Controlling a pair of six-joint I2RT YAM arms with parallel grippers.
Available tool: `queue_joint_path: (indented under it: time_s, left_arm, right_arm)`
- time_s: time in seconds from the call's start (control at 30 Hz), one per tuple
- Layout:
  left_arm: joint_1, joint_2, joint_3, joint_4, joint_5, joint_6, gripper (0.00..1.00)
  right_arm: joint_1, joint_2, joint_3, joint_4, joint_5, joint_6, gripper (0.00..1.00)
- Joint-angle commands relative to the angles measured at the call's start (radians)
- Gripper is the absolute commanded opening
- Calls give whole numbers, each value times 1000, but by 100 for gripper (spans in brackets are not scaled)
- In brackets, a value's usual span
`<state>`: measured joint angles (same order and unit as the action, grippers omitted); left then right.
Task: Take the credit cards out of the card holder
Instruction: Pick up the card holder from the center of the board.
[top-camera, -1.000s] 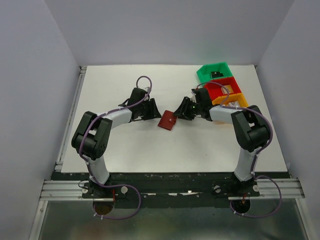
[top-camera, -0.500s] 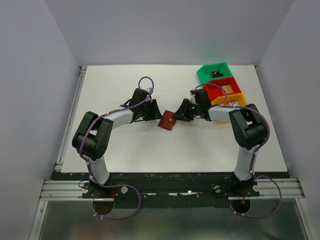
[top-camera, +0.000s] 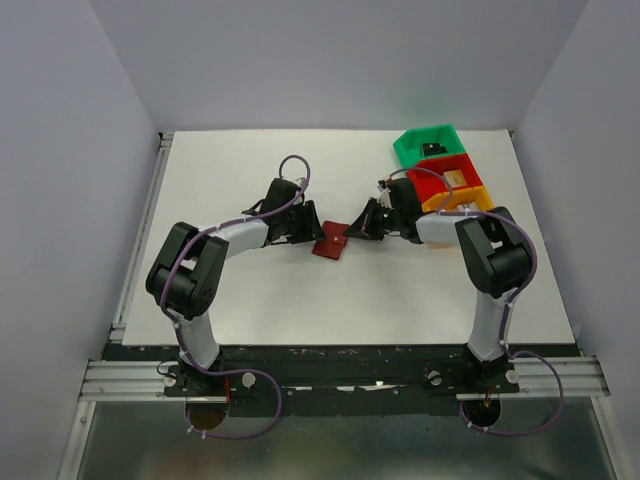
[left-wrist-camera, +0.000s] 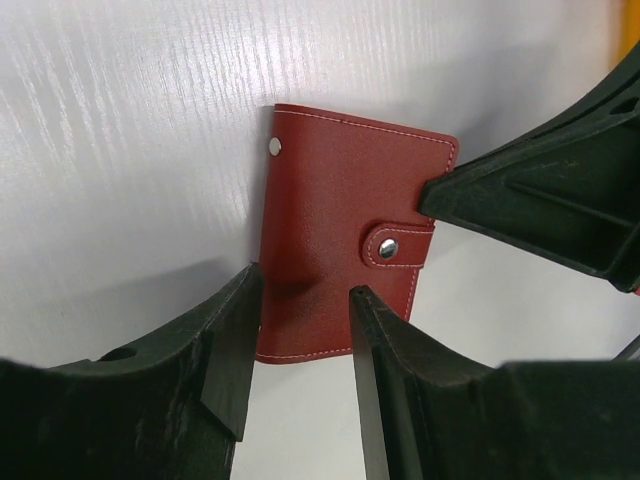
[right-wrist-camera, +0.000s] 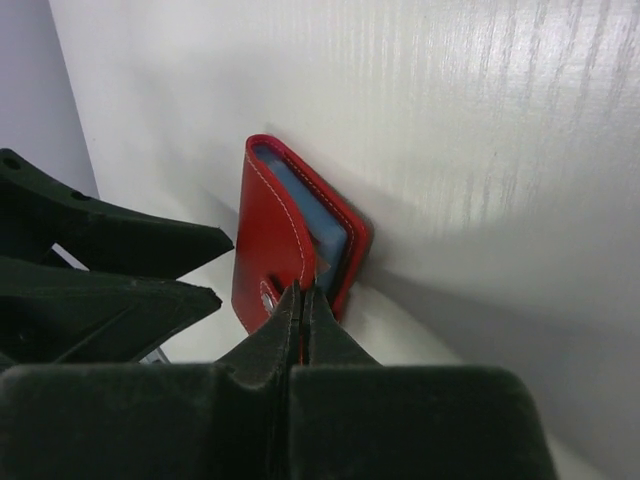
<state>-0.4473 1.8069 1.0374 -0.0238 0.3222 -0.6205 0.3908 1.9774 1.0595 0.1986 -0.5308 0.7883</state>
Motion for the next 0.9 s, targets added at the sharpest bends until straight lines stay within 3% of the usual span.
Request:
queue_joint_path:
  time_s: [0.0, 0.23, 0.53, 0.87]
  left_arm:
    - [-2, -69, -16, -22, -53, 15, 52]
    - [54, -257, -86, -28, -117, -54, 60]
    - [133, -423, -241, 88, -54, -171, 99]
    - [136, -523, -370, 315, -19, -203, 99]
  right_arm:
    - [-15, -96, -58, 32, -18, -21, 1]
    - [-23, -291, -112, -71, 0, -122, 0]
    - [-23, -452, -148, -157, -52, -182, 0]
    - [-21, -549, -133, -195, -217, -190, 0]
